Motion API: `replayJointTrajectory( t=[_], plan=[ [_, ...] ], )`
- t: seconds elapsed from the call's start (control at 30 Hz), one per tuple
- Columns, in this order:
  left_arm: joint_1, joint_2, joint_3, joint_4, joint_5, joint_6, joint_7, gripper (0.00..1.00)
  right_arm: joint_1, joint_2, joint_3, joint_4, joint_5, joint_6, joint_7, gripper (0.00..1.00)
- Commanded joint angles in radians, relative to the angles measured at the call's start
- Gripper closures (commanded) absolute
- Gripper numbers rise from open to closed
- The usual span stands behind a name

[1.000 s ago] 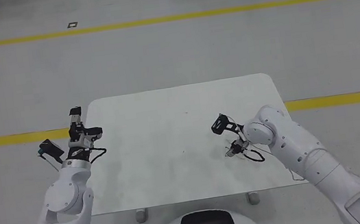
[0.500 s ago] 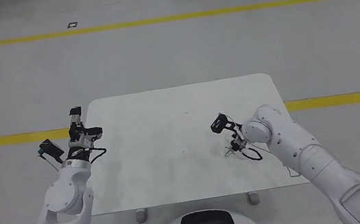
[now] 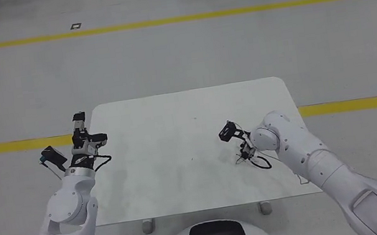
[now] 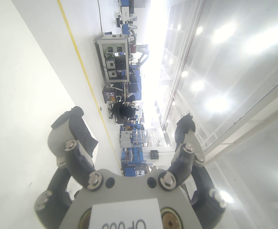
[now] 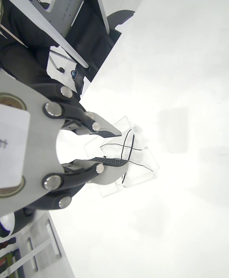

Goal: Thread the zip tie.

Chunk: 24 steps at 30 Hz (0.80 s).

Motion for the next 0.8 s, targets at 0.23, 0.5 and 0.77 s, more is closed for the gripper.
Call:
replayJointTrajectory(
  t=[0.23, 0.5, 0.77],
  plan=[
    [0.000, 0.000, 0.000, 0.000, 0.000, 0.000, 0.000, 0.00, 0.019, -0.018, -0.032, 0.052, 0.009, -0.001, -0.010, 0.90],
    [0.000, 0.000, 0.000, 0.000, 0.000, 0.000, 0.000, 0.00, 0.037, -0.034, -0.054, 0.103, 0.022, -0.008, -0.021, 0.89],
    [0.000, 0.000, 0.000, 0.000, 0.000, 0.000, 0.000, 0.00, 0.054, -0.049, -0.071, 0.152, 0.035, -0.012, -0.040, 0.87]
  ],
)
